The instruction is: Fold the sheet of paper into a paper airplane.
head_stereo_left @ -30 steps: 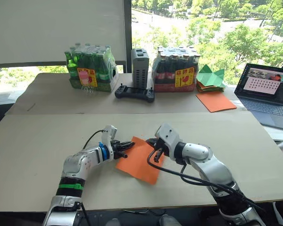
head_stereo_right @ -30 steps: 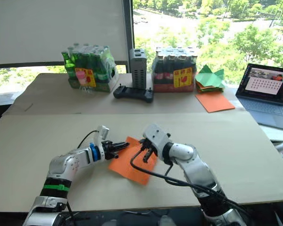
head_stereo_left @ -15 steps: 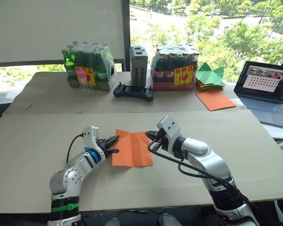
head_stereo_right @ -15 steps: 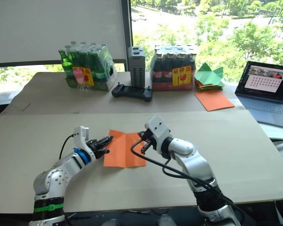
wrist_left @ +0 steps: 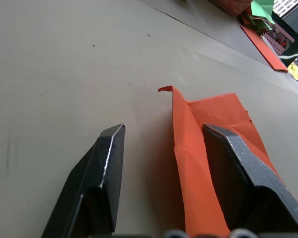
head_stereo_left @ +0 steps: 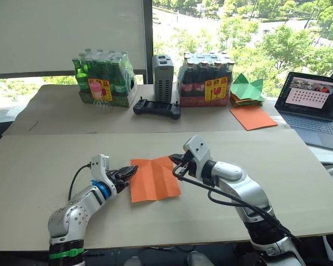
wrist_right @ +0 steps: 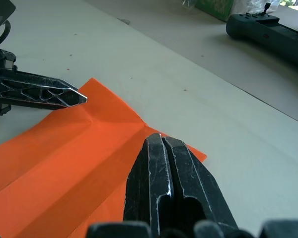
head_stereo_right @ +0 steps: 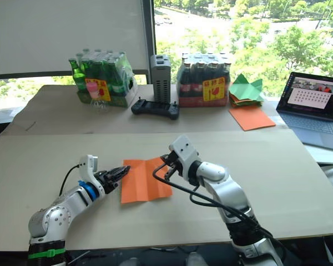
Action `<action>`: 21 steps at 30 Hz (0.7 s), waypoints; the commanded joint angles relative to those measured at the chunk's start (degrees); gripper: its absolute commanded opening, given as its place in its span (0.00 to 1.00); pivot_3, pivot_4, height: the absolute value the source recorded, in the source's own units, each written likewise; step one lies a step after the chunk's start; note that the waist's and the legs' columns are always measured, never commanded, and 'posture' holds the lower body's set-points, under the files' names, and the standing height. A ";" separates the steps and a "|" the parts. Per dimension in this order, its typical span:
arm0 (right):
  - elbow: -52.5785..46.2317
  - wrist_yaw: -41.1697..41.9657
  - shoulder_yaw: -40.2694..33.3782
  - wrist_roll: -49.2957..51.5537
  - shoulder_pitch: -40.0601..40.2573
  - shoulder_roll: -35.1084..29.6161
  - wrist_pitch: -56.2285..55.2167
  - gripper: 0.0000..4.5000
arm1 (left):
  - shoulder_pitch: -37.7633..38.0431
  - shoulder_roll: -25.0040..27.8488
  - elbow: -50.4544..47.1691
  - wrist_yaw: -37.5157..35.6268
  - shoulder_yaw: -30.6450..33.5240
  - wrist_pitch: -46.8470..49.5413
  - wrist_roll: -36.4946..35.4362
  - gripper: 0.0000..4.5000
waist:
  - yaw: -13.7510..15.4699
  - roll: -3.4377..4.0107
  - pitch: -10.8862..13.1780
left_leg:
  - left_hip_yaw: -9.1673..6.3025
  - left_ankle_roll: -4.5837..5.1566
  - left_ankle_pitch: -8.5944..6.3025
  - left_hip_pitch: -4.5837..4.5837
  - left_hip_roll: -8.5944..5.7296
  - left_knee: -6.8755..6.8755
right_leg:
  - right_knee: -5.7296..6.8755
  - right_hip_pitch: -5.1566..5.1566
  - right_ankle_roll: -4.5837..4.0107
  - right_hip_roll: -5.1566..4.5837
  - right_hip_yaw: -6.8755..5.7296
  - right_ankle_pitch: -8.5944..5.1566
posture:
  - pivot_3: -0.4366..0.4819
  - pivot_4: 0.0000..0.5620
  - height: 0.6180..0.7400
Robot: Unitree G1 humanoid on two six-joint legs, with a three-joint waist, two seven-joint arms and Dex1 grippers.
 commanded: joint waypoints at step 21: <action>-0.24 -1.33 -1.68 0.94 -1.21 1.24 -1.18 0.00 | -6.62 10.65 -8.11 -7.55 -4.31 6.08 -12.97 0.64 | -0.23 0.00 0.00 | 0.01 -0.01 0.00 0.01 0.01 0.00 | 0.02 -0.02 0.01 0.00 0.01 0.01 | 0.48 0.27 1.00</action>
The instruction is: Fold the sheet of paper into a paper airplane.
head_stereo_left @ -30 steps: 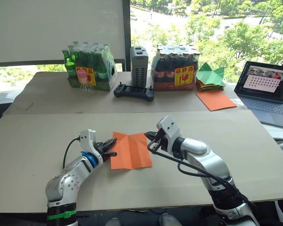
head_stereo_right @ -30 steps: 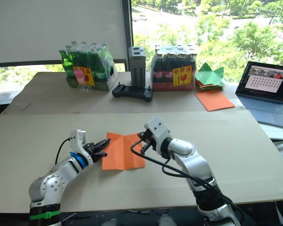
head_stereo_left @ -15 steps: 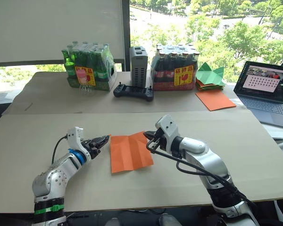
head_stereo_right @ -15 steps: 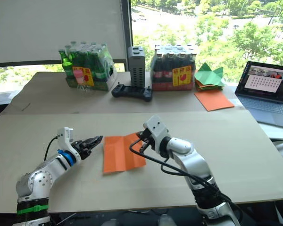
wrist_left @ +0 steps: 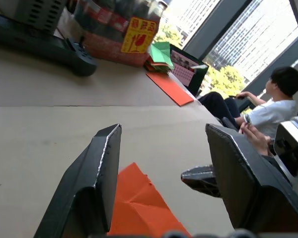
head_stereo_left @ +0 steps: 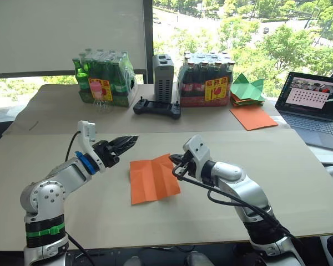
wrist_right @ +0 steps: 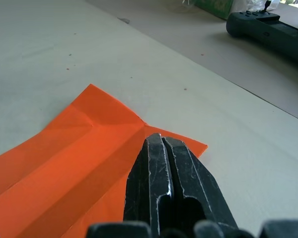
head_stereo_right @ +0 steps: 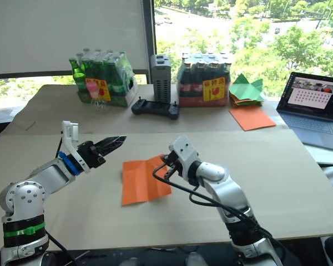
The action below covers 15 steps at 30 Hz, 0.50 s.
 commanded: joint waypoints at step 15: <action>-0.55 -2.46 -2.20 0.85 -1.60 0.63 -1.20 0.00 | 5.01 0.84 7.06 -8.94 -15.72 -13.44 17.94 0.01 | 0.25 0.01 0.01 | 0.01 0.00 0.00 -0.03 0.00 0.00 | -0.03 -0.01 -0.02 0.01 0.00 0.01 | 0.48 0.27 1.00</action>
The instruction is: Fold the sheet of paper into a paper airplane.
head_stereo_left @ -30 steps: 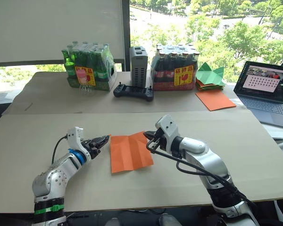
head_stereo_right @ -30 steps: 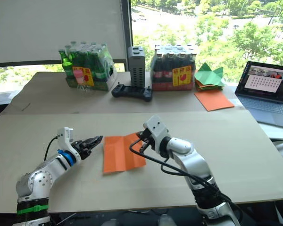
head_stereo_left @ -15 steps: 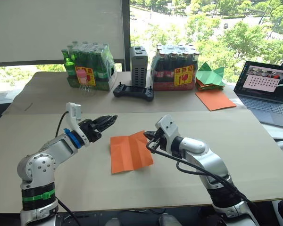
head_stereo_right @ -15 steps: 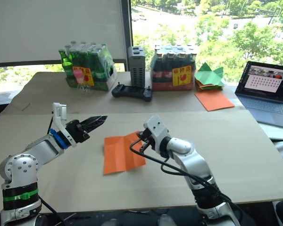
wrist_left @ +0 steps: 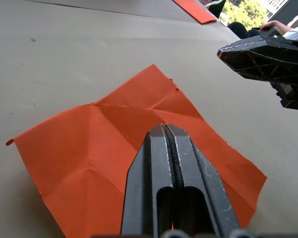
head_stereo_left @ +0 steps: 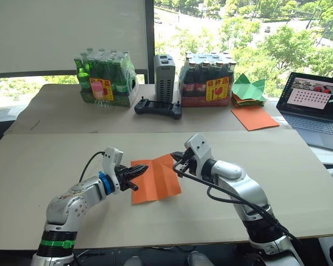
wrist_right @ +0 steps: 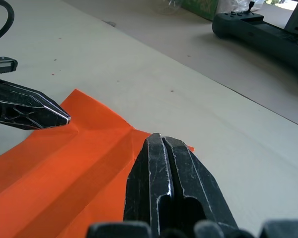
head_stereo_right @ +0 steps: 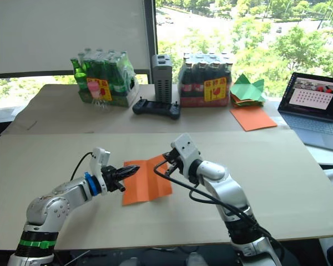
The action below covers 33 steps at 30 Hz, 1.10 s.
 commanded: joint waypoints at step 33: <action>14.12 -8.92 -10.22 8.75 -11.33 11.66 13.20 1.00 | 1.09 0.43 4.86 -4.86 -4.18 -4.84 9.70 0.00 | -0.21 0.02 -0.01 | 0.00 0.00 0.00 0.03 0.02 0.00 | 0.08 -0.01 -0.01 0.01 0.00 0.00 | 0.48 0.27 1.00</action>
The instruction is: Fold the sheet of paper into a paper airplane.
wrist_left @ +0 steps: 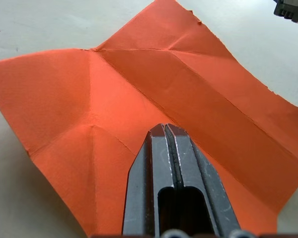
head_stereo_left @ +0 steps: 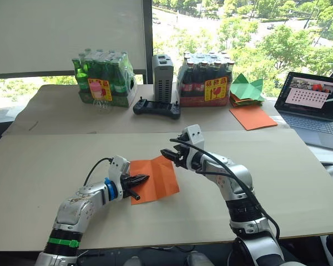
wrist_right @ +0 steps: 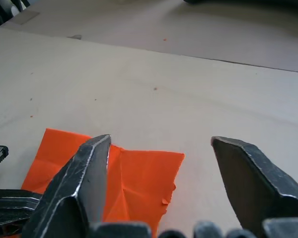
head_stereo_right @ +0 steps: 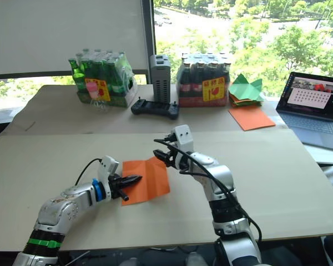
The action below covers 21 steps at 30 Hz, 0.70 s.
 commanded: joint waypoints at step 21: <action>3.54 -6.08 -8.82 8.07 -4.85 5.88 11.69 1.00 | 0.69 0.51 -1.54 0.71 0.84 0.72 0.59 0.00 | -0.09 0.02 0.00 | 0.00 0.00 0.00 0.00 0.00 0.00 | 0.02 0.00 0.00 0.00 0.00 0.00 | 0.48 0.27 1.00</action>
